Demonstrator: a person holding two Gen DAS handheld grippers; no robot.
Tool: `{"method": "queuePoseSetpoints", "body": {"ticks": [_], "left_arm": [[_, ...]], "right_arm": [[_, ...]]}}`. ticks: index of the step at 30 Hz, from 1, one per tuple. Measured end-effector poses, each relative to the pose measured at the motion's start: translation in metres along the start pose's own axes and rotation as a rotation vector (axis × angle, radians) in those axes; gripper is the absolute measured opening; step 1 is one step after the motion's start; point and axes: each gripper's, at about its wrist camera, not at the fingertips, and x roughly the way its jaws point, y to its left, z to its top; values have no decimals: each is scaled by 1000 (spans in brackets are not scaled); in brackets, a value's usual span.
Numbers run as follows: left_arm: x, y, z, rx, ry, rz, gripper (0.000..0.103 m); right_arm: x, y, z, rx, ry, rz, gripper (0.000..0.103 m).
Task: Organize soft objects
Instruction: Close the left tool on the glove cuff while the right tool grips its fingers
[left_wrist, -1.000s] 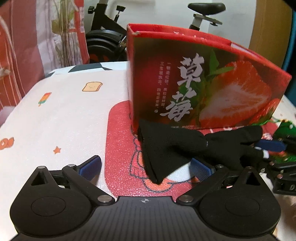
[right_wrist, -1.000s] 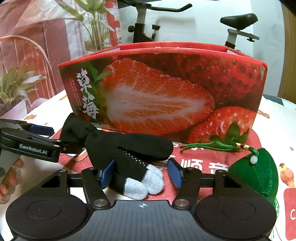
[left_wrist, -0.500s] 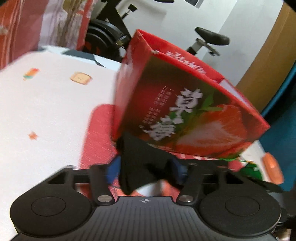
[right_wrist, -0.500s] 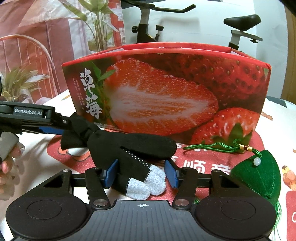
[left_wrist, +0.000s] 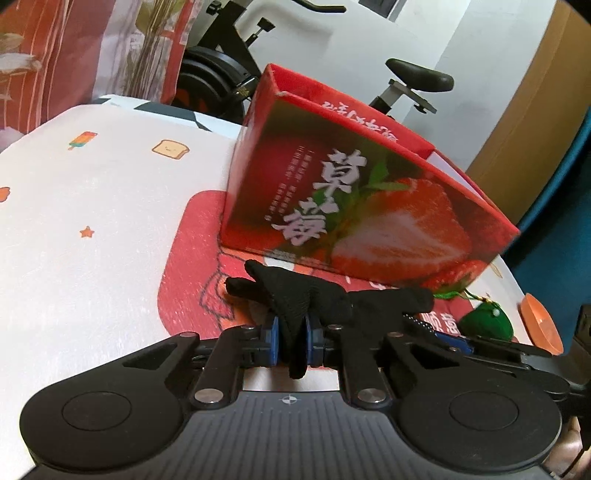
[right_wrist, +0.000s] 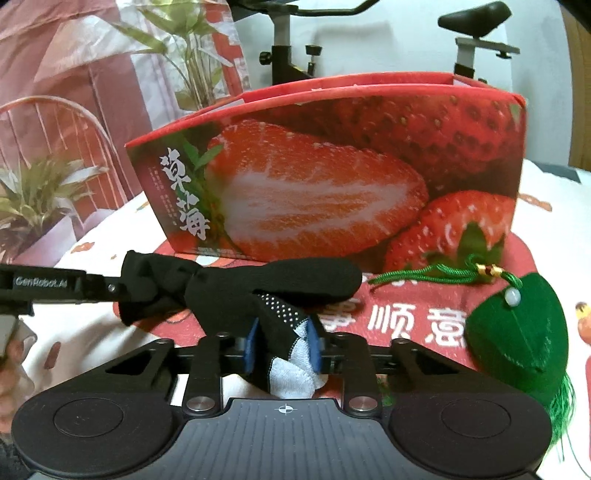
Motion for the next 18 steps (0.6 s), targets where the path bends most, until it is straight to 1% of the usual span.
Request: {"method": "queuePoseSetpoints", "body": {"ticks": [4,7,9,13,18], "left_arm": [[-14,-13,-9,37,-11,11,14],[-22,-20,-14,59,-14,26,14],[-28,-24,-18,66,-16,28,14],[-41,-30,-26,79,-28,38,14],[-57,-35,-30,82,-55,52,14]], "right_arm": [[-12,3,-8,1,4,2,14],[-24,4,-14,5,-10,10,13],[-29,2,-18,43,-6,23,13],[-41,0,-22,69,-34,36,11],[-55,5,-26,57,-60,58,10]]}}
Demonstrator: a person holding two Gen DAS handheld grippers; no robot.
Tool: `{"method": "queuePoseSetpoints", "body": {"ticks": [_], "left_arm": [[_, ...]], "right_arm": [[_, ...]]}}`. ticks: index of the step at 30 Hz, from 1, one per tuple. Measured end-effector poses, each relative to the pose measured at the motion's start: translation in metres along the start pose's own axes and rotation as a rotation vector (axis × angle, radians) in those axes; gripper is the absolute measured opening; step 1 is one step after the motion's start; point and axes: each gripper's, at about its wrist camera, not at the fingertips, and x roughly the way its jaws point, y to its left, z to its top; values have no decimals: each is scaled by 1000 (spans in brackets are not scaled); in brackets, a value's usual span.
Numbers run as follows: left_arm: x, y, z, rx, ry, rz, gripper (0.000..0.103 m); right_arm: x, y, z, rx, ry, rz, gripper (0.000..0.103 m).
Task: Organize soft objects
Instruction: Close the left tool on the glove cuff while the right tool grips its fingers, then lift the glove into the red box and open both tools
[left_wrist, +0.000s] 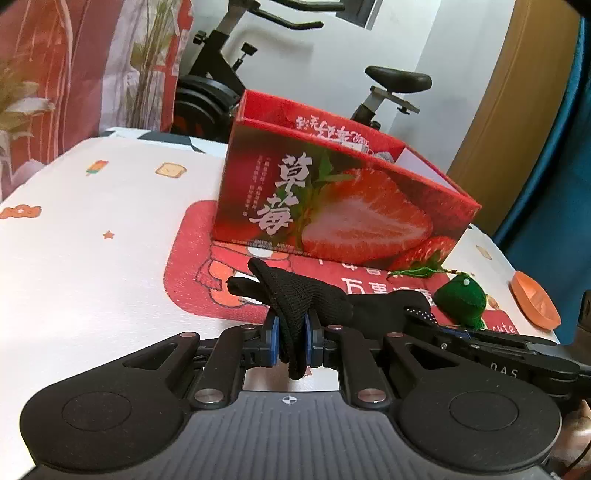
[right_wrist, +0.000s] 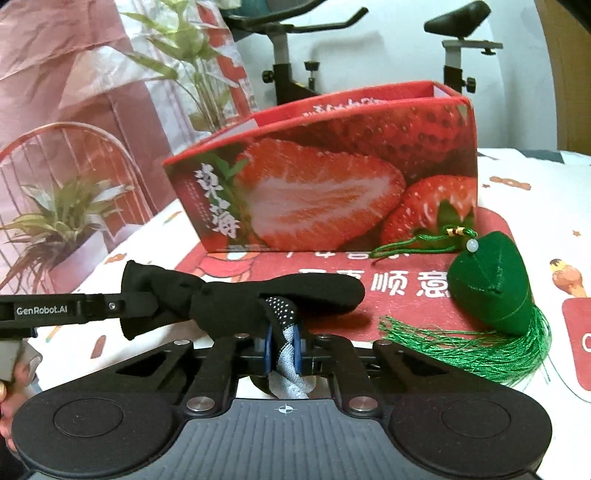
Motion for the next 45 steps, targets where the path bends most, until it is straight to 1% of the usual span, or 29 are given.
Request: {"method": "queuePoseSetpoints", "body": {"ticks": [9,18,23,29,33,35,37,40,42,45], "left_arm": [[-18,-12,2,27,-47,-9,14],[-36,-24,19,66,-120,-38,15],[-38,-30,34,86,-149,-52,14],[-37,-38,63,126,-199,-79,14],[-30,-41,86,138,-222,-100,15],[-23,-39,99,126,-226,-121,15],[-13,-36,112,117,-231,-135,15],[8,-31,130,116,-227,-136,15],[23,-30,141,117,-215,-131,15],[47,-26,152,110,-178,-130,14]], "right_arm": [[-27,8,0,-7,-56,15,9],[-51,13,19,-47,-137,12,9],[-59,16,33,-63,-171,12,9],[-65,17,62,-77,-219,13,9],[-65,16,89,-101,-245,2,9],[-63,13,103,-106,-256,-5,9],[-59,9,121,-105,-282,-12,9],[-47,2,146,-98,-306,-16,9],[-33,-2,159,-125,-301,-37,9],[-6,-8,177,-164,-264,-76,9]]}}
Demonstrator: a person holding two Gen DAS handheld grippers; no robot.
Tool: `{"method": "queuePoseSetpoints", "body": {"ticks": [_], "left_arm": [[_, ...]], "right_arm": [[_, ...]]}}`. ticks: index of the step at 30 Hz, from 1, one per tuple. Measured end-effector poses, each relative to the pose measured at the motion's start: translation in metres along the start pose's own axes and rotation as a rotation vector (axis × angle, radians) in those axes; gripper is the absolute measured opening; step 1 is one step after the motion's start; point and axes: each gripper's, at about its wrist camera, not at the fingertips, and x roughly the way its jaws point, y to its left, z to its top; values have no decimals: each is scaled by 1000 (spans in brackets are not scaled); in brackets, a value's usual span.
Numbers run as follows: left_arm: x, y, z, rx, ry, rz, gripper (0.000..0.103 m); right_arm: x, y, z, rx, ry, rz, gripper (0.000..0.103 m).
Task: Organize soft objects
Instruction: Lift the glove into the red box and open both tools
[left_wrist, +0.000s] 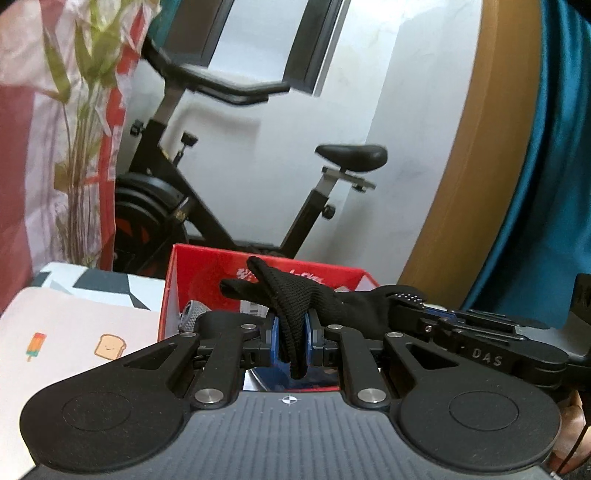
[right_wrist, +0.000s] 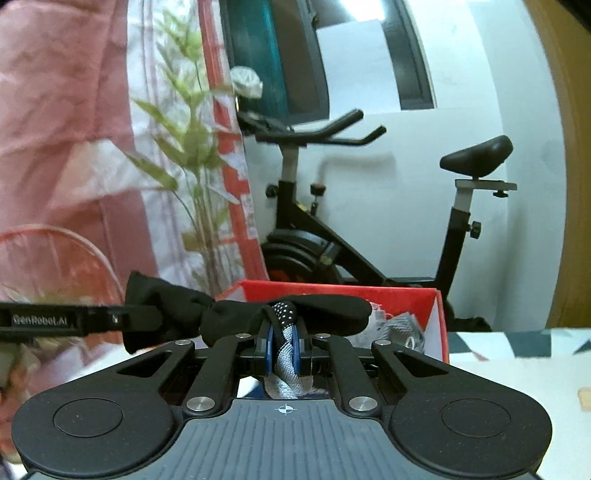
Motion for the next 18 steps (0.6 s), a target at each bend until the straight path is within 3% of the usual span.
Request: {"method": "queuePoseSetpoints", "body": {"ticks": [9,18], "left_arm": [[51,20,0,9,93,36,15],[63,25,-4,40,128,54,15]], "right_arm": [[79,-6,1,-77,174,-75,9],[108,-12,-12,-38,272,-104,9]]}}
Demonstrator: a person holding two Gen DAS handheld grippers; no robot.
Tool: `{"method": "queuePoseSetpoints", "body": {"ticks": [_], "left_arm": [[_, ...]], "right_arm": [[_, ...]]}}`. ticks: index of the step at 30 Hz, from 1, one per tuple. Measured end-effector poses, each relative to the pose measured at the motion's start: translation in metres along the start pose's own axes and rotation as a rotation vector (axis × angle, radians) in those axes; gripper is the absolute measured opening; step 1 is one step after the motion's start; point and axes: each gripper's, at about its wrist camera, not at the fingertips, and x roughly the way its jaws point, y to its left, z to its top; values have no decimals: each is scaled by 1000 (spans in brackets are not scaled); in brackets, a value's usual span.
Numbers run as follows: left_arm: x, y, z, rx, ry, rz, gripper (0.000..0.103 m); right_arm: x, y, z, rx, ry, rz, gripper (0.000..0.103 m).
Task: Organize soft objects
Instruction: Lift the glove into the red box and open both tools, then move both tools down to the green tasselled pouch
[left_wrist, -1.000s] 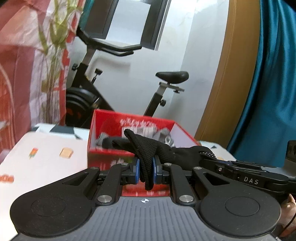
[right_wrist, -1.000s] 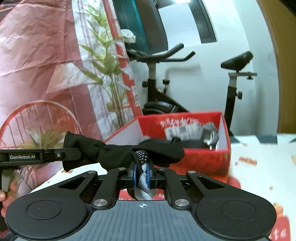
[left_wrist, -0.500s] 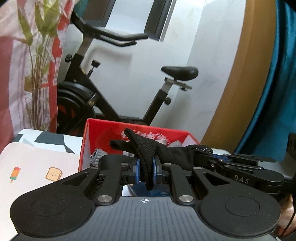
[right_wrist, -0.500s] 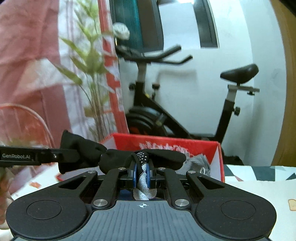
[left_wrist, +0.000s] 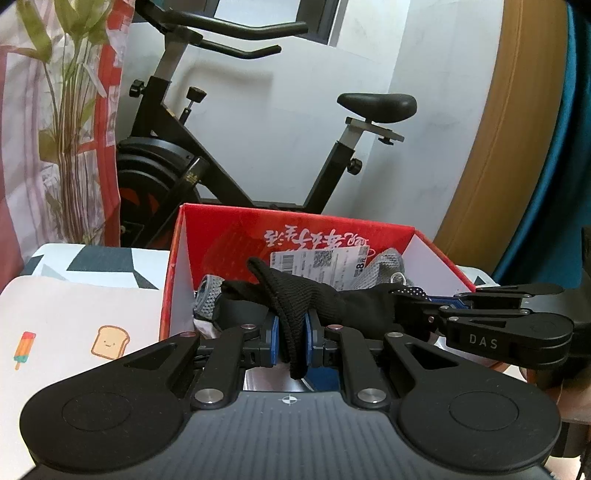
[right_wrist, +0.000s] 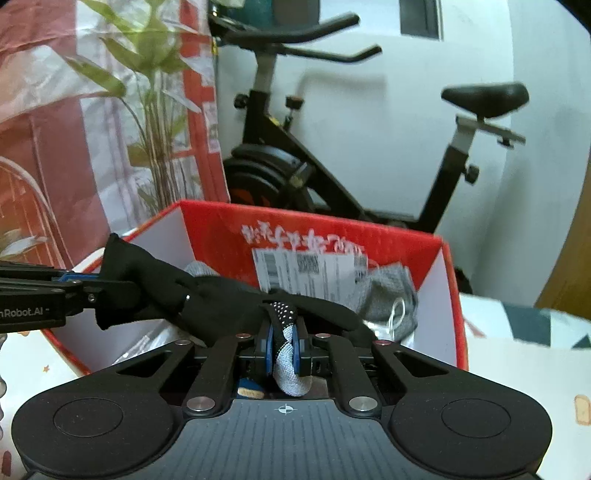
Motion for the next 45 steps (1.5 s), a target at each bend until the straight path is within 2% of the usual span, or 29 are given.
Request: {"method": "queuePoseSetpoints", "body": {"ticks": [3,7,9,11,13,15,18,23,24,26,28,38,45], "left_arm": [[4,1,-1,7,12,17,15],[4,0,-1,9,11,31,16],[0,-1,2,15,-1,42,23],[-4,-3,4,27,-16,59,46],[-11,-5,6,39,-38,72,53],[-18,-7,9,50,-53,93,56],[-31,-11,12,44,-79,110,65],[-61,-24,10,49,-136,139,103],[-66,-26,9,47,-144,144,103],[-77,-31,5,47,-148,151,103],[-84,-35,1,37,-144,164,103],[-120,-46,-38,-8,-141,187,103],[-133,-53,-74,-29,-119,202,103]], "right_arm": [[2,-3,-2,1,8,-8,10],[1,-4,-2,3,10,-13,19],[-5,-6,-2,-3,-13,-1,23],[-9,-10,-2,-4,-25,-18,25],[-15,-14,-1,13,-35,-26,27],[-23,-17,-2,26,-49,-34,30],[-39,-22,-3,46,-80,-42,41],[-72,-28,-7,69,-137,-33,68],[-79,-29,-8,68,-146,-18,73],[-93,-31,-11,77,-163,17,96],[-107,-31,-14,92,-185,26,103],[-153,-27,-46,105,-230,1,103],[-162,-15,-91,71,-195,-24,103]]}}
